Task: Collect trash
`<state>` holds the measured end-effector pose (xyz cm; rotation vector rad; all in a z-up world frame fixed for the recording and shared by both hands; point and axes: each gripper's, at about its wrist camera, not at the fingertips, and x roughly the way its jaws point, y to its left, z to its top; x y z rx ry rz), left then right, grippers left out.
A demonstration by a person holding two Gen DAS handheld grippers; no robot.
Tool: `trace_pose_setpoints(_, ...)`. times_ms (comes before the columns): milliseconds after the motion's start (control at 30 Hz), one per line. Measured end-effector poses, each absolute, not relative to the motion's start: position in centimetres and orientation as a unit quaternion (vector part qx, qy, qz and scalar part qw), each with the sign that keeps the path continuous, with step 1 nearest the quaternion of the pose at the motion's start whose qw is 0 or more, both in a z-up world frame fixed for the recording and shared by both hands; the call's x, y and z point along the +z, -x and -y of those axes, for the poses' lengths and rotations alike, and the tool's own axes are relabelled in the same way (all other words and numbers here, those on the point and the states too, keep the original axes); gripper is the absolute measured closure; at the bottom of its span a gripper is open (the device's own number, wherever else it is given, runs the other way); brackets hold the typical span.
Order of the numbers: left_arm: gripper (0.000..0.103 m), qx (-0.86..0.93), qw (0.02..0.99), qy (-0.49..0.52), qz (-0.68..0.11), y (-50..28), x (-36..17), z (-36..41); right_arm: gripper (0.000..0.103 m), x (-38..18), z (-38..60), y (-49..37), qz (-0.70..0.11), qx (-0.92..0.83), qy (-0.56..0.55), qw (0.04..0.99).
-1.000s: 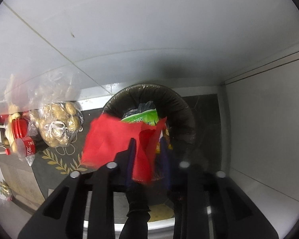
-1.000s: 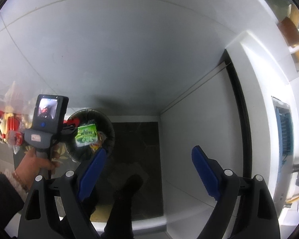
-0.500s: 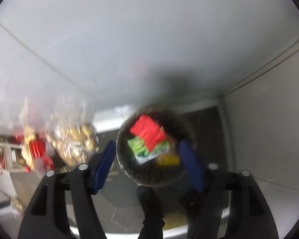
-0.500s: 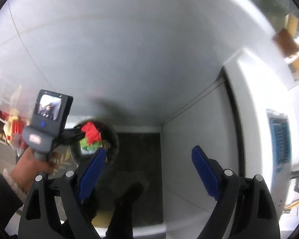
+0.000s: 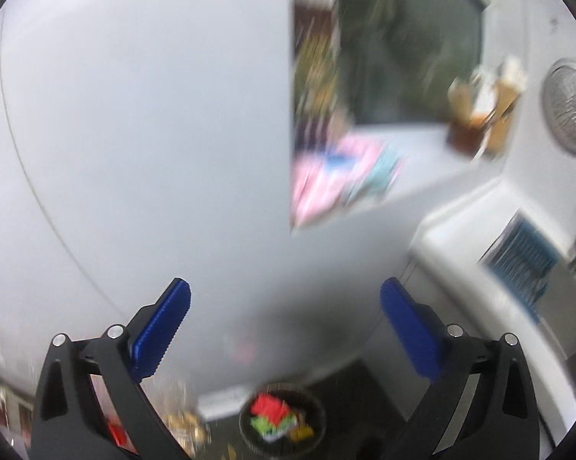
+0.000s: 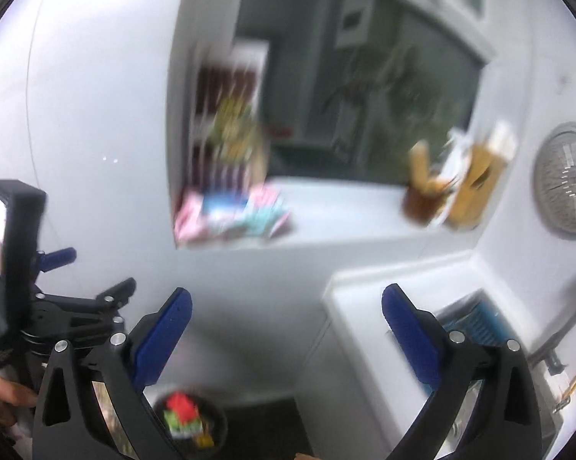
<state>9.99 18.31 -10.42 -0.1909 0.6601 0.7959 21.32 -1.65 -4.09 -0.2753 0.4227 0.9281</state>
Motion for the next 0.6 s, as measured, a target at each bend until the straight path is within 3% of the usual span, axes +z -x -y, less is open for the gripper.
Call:
trace_pose_setpoints(167,0.006,0.35,0.889,0.08,-0.286,-11.0,-4.7,-14.9,0.006,-0.8,5.8,-21.6,-0.163,0.424,0.08,0.887)
trace_pose_setpoints(600,0.006,0.352,0.898,0.017,-0.262,-11.7,0.9,-8.6,0.006,0.9,11.4,-21.9,-0.133,0.373,0.07,0.916)
